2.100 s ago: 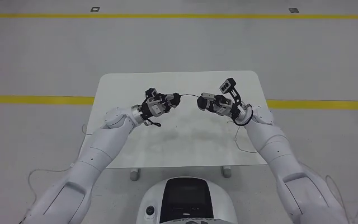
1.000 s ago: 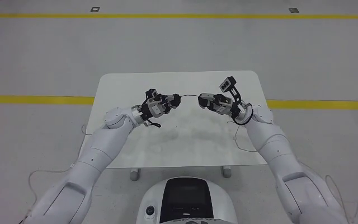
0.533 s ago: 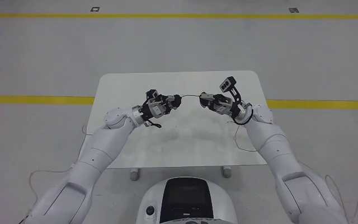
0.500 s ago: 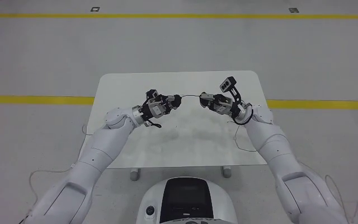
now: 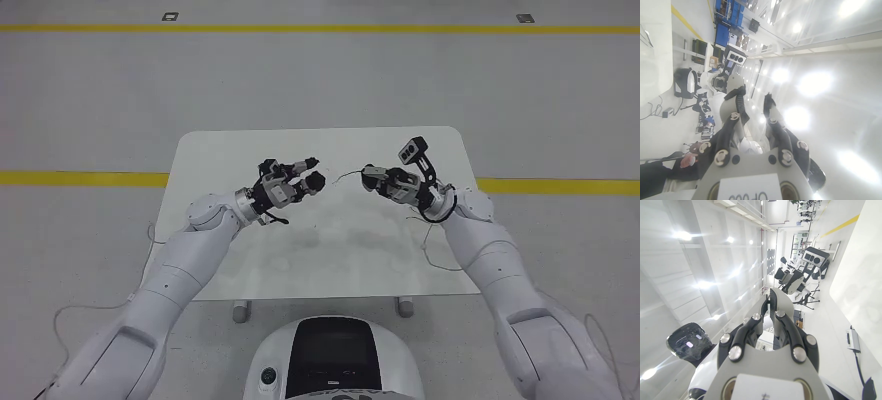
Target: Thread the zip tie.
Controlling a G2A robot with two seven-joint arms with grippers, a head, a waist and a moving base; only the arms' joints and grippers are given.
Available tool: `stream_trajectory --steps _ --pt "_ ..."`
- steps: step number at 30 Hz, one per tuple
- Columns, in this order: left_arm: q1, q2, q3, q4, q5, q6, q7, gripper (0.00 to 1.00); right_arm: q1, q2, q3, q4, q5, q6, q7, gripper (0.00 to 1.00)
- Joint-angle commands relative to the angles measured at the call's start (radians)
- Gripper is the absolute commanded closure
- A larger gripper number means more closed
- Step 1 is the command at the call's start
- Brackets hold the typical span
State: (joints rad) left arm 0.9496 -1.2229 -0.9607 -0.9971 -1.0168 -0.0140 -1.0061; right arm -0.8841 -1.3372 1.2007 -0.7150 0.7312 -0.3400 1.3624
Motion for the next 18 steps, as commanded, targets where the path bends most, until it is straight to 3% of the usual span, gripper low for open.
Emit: stream_trajectory --steps 1,9,13,18 --pt "0.000 0.000 0.000 0.000 0.003 0.000 -0.001 0.00 0.003 0.003 0.004 0.001 -0.008 0.000 0.021 1.00" --pt "0.000 0.000 0.000 0.000 0.003 0.000 -0.001 0.00 0.007 0.007 0.006 -0.008 -0.034 0.000 0.028 1.00" --pt "-0.001 0.011 0.022 -0.038 0.210 -0.126 0.012 0.00 -0.027 0.009 0.013 -0.065 -0.010 0.023 -0.004 1.00" --pt "0.003 0.010 0.048 -0.060 0.288 -0.174 0.007 0.00 -0.051 0.008 0.015 -0.093 0.038 0.054 0.005 1.00"
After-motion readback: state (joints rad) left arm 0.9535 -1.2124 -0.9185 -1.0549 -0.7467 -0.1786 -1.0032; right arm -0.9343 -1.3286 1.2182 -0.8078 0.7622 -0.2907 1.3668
